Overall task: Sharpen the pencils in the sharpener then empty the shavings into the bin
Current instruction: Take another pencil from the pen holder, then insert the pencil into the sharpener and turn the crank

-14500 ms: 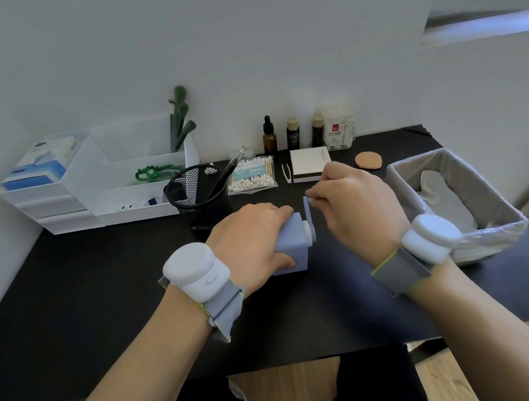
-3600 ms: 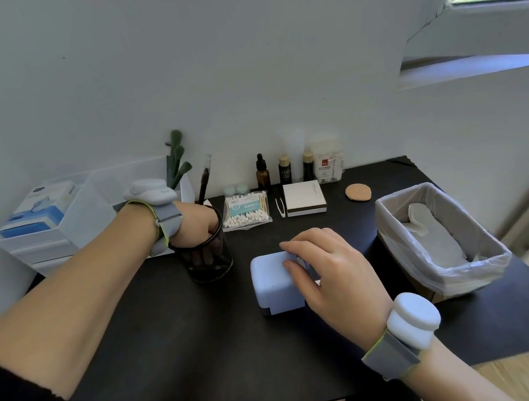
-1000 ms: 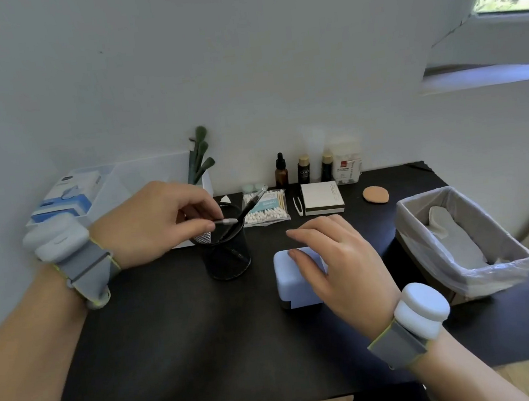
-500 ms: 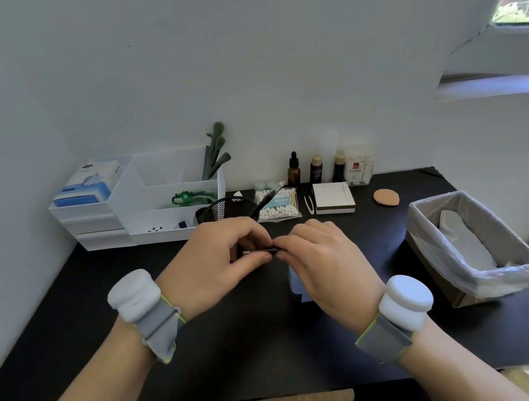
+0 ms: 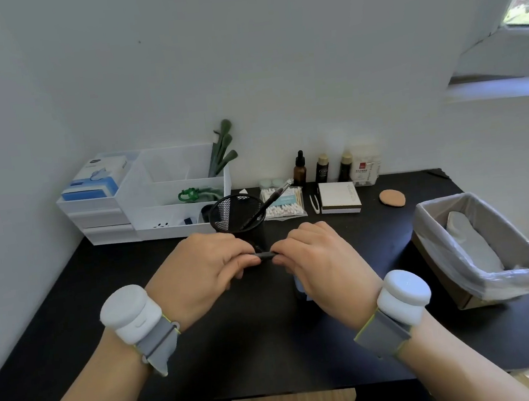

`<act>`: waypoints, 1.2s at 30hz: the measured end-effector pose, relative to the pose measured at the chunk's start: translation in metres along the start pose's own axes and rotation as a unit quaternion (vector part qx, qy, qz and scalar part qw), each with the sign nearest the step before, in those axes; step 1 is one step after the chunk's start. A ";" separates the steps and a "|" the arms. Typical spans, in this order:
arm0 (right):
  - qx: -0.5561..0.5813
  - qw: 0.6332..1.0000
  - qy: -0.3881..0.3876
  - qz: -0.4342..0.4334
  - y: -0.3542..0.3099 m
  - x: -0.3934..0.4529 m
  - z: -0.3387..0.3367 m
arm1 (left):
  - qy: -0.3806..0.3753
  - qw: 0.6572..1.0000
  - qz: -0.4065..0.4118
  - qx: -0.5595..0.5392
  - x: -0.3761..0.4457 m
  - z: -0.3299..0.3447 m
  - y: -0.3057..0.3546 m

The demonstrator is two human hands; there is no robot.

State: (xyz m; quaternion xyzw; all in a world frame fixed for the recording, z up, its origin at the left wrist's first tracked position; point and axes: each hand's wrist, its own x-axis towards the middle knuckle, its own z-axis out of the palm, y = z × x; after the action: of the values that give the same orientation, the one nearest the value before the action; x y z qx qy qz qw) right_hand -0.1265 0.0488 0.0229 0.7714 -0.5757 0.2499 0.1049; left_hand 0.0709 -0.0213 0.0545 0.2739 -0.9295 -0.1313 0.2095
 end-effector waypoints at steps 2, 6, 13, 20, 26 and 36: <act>0.005 1.000 -0.007 -0.005 0.001 0.001 -0.002 | -0.022 1.000 -0.012 -0.009 -0.003 0.000 -0.004; -0.022 0.999 -0.010 -0.021 -0.003 0.003 -0.004 | -0.040 0.998 -0.043 -0.036 -0.008 -0.003 -0.009; -0.103 0.995 -0.014 -0.006 -0.014 0.006 0.003 | -0.020 0.992 -0.122 -0.034 -0.030 -0.007 -0.031; -0.160 0.980 -0.114 -0.040 -0.049 0.016 0.008 | 0.005 0.986 -0.168 -0.010 -0.043 -0.002 -0.043; -0.195 0.969 -0.142 -0.052 -0.068 0.021 0.029 | -0.010 0.978 -0.206 -0.013 -0.048 0.000 -0.044; -0.225 0.941 -0.248 -0.043 -0.069 0.024 0.039 | -0.017 0.979 -0.204 -0.024 -0.050 0.002 -0.043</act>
State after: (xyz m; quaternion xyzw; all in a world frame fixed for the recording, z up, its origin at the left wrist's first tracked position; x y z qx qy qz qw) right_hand -0.0457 0.0328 0.0107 0.7895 -0.5907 -0.0904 0.1401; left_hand 0.1275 -0.0283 0.0215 0.4501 -0.8541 -0.1980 0.1695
